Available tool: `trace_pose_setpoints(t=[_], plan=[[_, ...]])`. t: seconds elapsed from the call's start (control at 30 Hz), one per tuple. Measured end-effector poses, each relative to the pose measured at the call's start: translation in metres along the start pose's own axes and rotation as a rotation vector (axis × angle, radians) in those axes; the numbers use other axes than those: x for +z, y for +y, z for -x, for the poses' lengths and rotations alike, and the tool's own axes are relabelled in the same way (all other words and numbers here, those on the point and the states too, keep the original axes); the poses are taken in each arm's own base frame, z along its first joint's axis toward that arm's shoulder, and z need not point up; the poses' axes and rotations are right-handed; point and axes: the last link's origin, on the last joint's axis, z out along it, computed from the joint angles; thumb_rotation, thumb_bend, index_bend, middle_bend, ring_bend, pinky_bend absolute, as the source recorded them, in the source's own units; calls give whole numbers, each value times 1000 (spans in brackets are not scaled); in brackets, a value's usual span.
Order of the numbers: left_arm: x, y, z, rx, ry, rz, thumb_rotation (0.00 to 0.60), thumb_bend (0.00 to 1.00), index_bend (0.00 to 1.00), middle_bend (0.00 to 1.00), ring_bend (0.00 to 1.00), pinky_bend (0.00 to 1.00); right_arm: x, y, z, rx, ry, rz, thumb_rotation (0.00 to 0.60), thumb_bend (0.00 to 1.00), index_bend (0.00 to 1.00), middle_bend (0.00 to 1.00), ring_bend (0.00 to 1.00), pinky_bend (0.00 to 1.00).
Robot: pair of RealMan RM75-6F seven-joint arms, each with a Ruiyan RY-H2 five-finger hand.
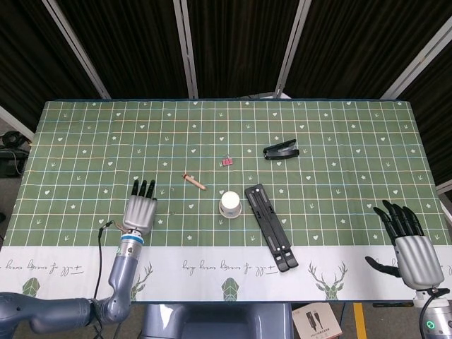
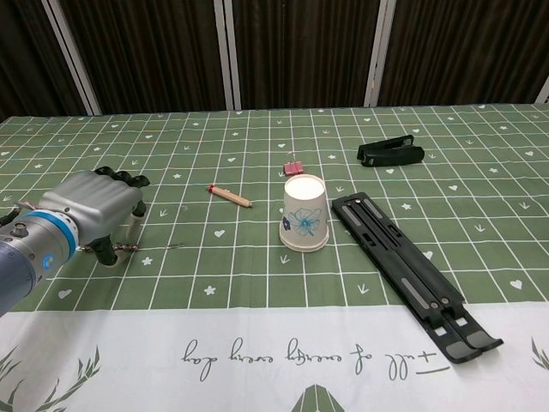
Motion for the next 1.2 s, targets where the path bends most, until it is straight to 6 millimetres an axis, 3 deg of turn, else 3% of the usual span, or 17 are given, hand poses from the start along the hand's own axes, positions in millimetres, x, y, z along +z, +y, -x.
trace_pose_setpoints(t=[0.47, 0.7, 1.2], plan=[[4, 6, 4, 3, -9, -3, 600, 254, 499, 0, 0, 0, 0, 0, 0, 0, -1, 1, 600, 21, 103, 0, 0, 30], [4, 5, 5, 5, -18, -4, 600, 370, 520, 0, 0, 0, 0, 1, 0, 2, 1, 4, 600, 20, 103, 0, 0, 31], [-2, 2, -1, -28, 5, 4, 600, 380, 552, 0, 0, 0, -1, 1, -1, -1, 5, 7, 600, 21, 103, 0, 0, 30]])
